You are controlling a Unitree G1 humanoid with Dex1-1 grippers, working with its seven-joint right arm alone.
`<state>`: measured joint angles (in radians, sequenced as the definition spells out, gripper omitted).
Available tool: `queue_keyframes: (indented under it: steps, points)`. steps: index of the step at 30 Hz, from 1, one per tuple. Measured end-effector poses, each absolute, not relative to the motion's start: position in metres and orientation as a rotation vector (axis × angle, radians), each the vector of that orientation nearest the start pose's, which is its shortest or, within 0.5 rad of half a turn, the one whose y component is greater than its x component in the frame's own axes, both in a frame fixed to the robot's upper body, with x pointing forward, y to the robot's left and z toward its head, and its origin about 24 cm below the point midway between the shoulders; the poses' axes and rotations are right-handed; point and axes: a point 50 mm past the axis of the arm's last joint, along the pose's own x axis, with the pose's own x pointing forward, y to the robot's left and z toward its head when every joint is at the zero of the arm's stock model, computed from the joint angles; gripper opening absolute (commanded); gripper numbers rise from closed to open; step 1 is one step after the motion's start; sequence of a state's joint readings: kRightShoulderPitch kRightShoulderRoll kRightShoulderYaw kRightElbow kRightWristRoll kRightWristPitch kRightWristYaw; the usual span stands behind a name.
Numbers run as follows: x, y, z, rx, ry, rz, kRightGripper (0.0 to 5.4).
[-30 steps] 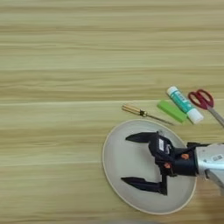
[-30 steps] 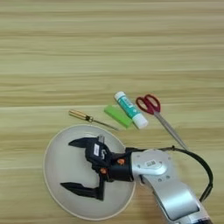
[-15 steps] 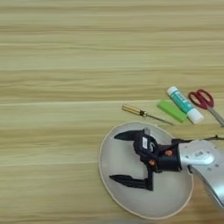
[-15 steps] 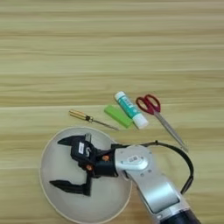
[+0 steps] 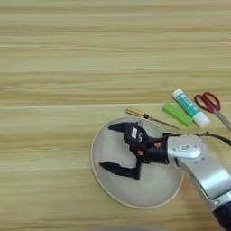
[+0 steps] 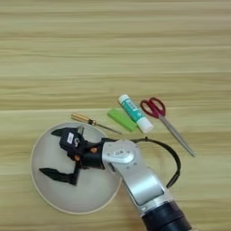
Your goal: Move the objects on the table
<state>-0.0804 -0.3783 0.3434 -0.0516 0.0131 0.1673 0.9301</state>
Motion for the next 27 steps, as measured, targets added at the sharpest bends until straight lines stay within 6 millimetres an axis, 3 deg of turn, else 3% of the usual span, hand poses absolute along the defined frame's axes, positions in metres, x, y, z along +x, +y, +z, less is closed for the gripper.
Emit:
queue_keyframes:
  steps: [15, 27]
  points:
    - [0.25, -0.089, 0.027, -0.284, 0.288, 1.172, 5.37]
    - [0.257, -0.069, 0.031, -0.282, 0.266, 1.193, 5.37]
